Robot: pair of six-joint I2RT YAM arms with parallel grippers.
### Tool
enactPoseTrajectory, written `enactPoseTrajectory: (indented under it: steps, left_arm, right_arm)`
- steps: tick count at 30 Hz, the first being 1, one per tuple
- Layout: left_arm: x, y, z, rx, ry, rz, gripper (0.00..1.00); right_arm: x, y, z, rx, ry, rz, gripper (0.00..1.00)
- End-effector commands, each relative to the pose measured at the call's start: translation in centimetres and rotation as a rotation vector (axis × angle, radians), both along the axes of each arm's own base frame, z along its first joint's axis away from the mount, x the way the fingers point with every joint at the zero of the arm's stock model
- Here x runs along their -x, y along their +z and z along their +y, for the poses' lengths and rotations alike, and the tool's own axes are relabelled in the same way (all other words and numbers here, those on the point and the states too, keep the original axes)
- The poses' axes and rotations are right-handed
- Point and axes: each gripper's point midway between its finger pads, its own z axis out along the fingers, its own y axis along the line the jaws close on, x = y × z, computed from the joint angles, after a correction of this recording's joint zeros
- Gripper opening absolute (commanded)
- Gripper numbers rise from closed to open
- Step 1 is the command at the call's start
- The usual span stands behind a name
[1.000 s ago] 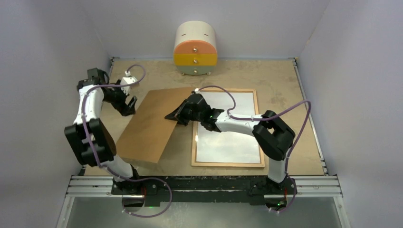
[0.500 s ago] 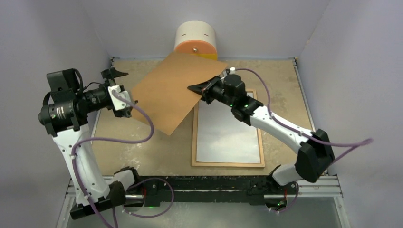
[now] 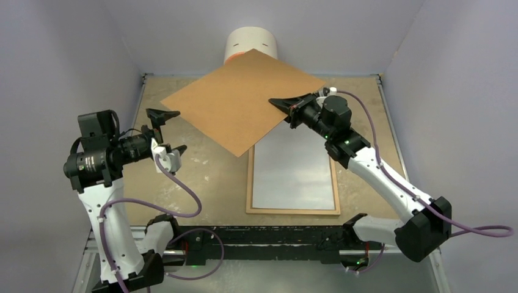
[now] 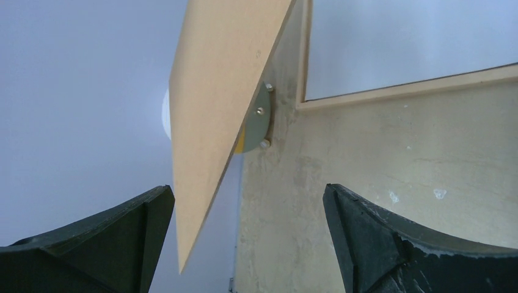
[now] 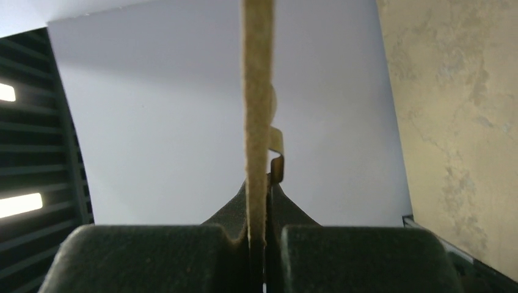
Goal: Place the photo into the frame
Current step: Pick up the photo frame item at the center of the board, then turn over the photo frame item on the photo frame.
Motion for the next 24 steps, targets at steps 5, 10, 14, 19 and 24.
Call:
enactPoseTrajectory:
  steps: [5,10,14,19,24]
  left_arm:
    - [-3.1,-0.3,0.5,-0.043,-0.008,-0.278,1.00]
    - [-4.2,-3.3,1.2,-0.098,-0.014,-0.243,0.96]
    - [-4.7,-4.5,1.5,-0.123,-0.021,-0.203,0.88]
    - [-4.6,-3.8,0.8,-0.073,-0.028,-0.258,0.76]
    - [-4.6,-3.5,-0.2,-0.025,-0.075,-0.213,0.56]
  right_arm:
    - [1.7,0.8,1.2,-0.092,0.102,0.019,0.00]
    - [1.4,1.0,1.3,-0.098,0.098,0.006,0.00]
    - [1.5,0.4,1.5,-0.081,0.109,0.029,0.00]
    - [1.3,-0.3,2.0,-0.069,0.114,0.050,0.00]
    - [1.1,-0.6,3.5,-0.078,0.145,0.059,0.00]
